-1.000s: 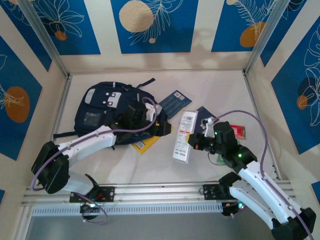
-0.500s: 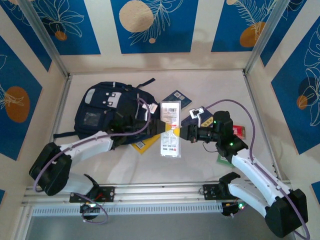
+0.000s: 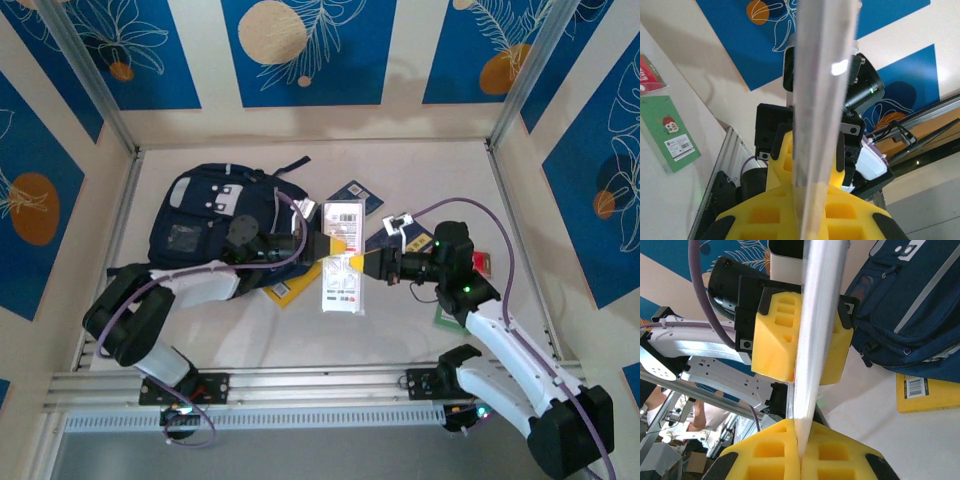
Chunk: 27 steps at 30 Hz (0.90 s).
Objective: Pack the student bag
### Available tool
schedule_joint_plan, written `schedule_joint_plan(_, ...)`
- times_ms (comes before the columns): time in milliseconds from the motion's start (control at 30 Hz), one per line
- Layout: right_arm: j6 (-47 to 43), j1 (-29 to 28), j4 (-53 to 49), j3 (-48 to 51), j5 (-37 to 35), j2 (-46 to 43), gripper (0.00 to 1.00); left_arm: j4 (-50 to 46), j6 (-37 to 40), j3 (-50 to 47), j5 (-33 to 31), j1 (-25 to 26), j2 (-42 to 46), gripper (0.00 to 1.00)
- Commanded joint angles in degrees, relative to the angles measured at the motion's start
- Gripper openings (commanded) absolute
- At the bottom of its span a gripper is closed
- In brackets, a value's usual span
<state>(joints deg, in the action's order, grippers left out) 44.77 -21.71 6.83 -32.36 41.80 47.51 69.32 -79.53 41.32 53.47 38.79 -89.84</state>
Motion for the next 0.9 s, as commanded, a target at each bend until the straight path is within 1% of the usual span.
schedule_joint_plan(0,-0.4,-0.1,0.4,0.8,-1.3,-2.1,0.13,11.2,-6.9,0.4,0.5,-0.5,-1.1,0.04)
schedule_joint_plan(33,-0.3,0.0,-0.3,1.0,-3.0,-2.9,0.24,11.3,-6.8,0.4,0.1,-0.5,-1.0,0.04)
schedule_joint_plan(67,-0.1,0.0,-1.3,1.1,-5.3,-4.0,0.40,11.2,-6.8,0.2,-0.9,-0.7,-0.6,0.04)
schedule_joint_plan(100,-0.1,0.0,-2.5,1.3,-7.8,-5.3,0.53,10.6,-6.5,-0.2,-2.2,-0.9,-0.1,0.05)
schedule_joint_plan(167,1.2,-0.1,-4.7,1.9,-13.5,-8.2,0.68,7.8,-4.8,-1.2,-6.5,-1.3,1.6,0.05)
schedule_joint_plan(200,3.2,-0.1,-3.6,3.0,-16.0,-9.8,0.72,6.2,-3.5,-2.0,-9.9,-1.3,2.7,0.04)
schedule_joint_plan(267,9.0,-0.6,1.0,6.6,-20.1,-11.9,0.75,3.5,-1.4,-3.6,-16.7,-1.1,4.7,0.00)
schedule_joint_plan(400,22.6,-2.4,14.8,14.2,-25.3,-12.1,0.78,4.2,-0.5,-7.5,-32.1,1.0,6.8,0.01)
schedule_joint_plan(467,25.1,-4.8,18.5,15.7,-29.0,-12.1,0.79,5.8,-0.5,-8.3,-36.9,2.3,6.5,0.02)
schedule_joint_plan(567,26.2,-9.3,19.2,15.8,-35.2,-12.5,0.83,8.3,-1.3,-9.2,-41.9,4.2,5.4,0.02)
schedule_joint_plan(667,26.9,-13.1,22.5,16.6,-40.7,-12.1,0.85,10.3,-1.6,-10.2,-46.1,6.1,4.4,0.02)
schedule_joint_plan(767,26.9,-16.0,26.1,17.2,-44.7,-10.7,0.86,11.3,-1.7,-10.6,-47.9,7.3,3.6,0.02)
schedule_joint_plan(867,26.9,-17.3,29.7,17.4,-46.7,-8.8,0.77,11.3,-1.6,-10.7,-48.6,8.0,3.3,0.02)
